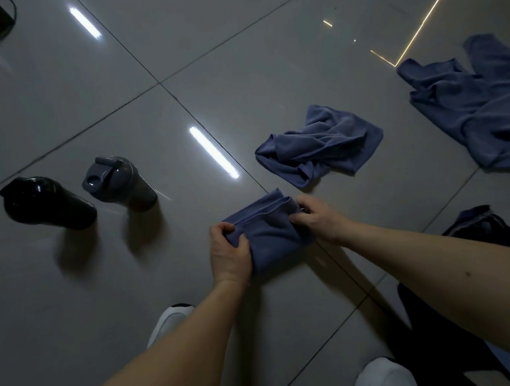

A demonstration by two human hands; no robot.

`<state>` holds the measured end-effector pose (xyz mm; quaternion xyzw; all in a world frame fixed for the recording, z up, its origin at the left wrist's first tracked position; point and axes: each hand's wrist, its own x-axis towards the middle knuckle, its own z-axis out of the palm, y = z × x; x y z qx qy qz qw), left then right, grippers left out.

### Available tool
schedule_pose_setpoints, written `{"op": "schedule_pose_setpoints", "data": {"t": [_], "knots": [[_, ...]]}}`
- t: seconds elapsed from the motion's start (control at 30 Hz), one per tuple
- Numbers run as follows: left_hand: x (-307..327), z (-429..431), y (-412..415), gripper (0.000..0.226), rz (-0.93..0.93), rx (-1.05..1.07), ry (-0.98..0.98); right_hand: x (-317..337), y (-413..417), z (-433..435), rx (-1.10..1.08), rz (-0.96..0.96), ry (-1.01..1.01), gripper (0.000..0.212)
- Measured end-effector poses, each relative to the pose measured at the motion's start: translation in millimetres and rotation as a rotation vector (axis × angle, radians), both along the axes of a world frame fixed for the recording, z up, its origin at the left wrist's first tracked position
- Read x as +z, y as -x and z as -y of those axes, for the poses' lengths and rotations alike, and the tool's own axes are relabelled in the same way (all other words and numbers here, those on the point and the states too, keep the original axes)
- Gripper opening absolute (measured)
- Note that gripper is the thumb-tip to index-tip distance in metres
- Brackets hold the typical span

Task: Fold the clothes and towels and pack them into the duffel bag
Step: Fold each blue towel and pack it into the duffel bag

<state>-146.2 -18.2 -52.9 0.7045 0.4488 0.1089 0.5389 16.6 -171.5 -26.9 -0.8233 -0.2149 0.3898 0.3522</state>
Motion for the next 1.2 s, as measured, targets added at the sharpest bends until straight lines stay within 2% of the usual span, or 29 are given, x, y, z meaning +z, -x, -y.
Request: {"op": "schedule_pose_setpoints", "data": {"t": [0.17, 0.3, 0.53, 0.7, 0.8, 0.87, 0.9, 0.97, 1.0, 1.07, 1.2], "knots": [[-10, -12, -9, 0.024, -0.046, -0.029, -0.061, -11, -4, 0, 0.012, 0.049, 0.106, 0.023], [-18, -20, -14, 0.022, -0.071, -0.029, -0.09, -23, -6, -5, -0.006, 0.152, 0.214, 0.029], [-21, -28, -20, 0.022, -0.073, -0.082, -0.141, -31, -8, -15, -0.004, 0.166, 0.345, 0.03], [-22, -29, -18, 0.045, -0.012, -0.198, -0.244, -32, -7, -14, -0.034, 0.145, 0.371, 0.024], [-24, -29, -13, 0.064, -0.089, -0.368, -0.373, -28, -5, -15, -0.078, 0.143, 0.399, 0.03], [-28, -30, -12, 0.075, -0.147, -0.497, -0.46, -19, 1, -15, -0.1, 0.232, 0.446, 0.034], [-29, -31, -13, 0.078, -0.175, -0.555, -0.495, -14, 5, -14, -0.088, 0.352, 0.449, 0.035], [-30, -33, -15, 0.084, -0.255, -0.661, -0.557, -8, 20, -10, 0.054, 0.658, 0.36, 0.039], [-30, -34, -17, 0.085, -0.292, -0.705, -0.584, -7, 31, -8, 0.152, 0.75, 0.291, 0.042], [-30, -37, -19, 0.085, -0.328, -0.755, -0.621, -10, 53, -1, 0.323, 0.794, 0.222, 0.055], [-29, -39, -22, 0.079, -0.35, -0.785, -0.666, -22, 87, 11, 0.523, 0.795, 0.282, 0.074]]}}
